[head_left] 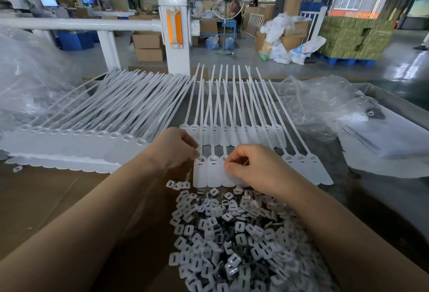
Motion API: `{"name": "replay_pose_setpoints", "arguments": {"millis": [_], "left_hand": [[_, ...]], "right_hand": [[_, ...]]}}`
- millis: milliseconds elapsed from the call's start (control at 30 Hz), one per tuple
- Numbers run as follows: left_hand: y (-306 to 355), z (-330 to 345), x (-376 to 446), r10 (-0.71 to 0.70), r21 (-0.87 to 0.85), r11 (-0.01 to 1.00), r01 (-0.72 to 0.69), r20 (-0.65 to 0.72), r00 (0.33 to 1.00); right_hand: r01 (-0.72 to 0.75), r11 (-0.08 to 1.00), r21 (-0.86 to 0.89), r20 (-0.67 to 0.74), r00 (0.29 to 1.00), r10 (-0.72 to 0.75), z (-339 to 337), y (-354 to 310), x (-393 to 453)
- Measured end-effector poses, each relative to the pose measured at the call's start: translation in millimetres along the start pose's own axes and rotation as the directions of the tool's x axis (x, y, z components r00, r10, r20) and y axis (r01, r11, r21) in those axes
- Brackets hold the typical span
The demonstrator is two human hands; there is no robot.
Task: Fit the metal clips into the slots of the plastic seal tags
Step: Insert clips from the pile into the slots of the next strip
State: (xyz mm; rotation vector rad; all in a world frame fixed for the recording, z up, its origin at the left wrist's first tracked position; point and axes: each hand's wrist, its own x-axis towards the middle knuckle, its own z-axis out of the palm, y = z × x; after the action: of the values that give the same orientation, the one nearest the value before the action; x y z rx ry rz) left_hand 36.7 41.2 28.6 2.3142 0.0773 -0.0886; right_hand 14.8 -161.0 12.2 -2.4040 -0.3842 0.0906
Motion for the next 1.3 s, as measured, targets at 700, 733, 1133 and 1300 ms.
{"name": "replay_pose_setpoints", "arguments": {"millis": [700,733,1133,1300], "left_hand": [[-1,4,2,-0.019,0.06,0.998,0.019,-0.002,1.0],[-1,4,2,-0.018,0.085,0.996,0.017,0.012,1.0],[7,7,4,-0.179,-0.092,0.978,0.185,0.077,0.981],[10,13,6,-0.207,-0.148,0.965,0.215,0.069,0.976]], "right_hand": [[-0.006,1.0,0.01,0.009,1.0,0.006,-1,0,-2],[-0.005,1.0,0.015,0.012,1.0,0.005,-2,-1,-2],[-0.006,1.0,0.015,0.015,1.0,0.006,-2,-6,-4],[0.056,0.997,0.046,0.061,0.996,-0.058,-4,-9,-5]]}}
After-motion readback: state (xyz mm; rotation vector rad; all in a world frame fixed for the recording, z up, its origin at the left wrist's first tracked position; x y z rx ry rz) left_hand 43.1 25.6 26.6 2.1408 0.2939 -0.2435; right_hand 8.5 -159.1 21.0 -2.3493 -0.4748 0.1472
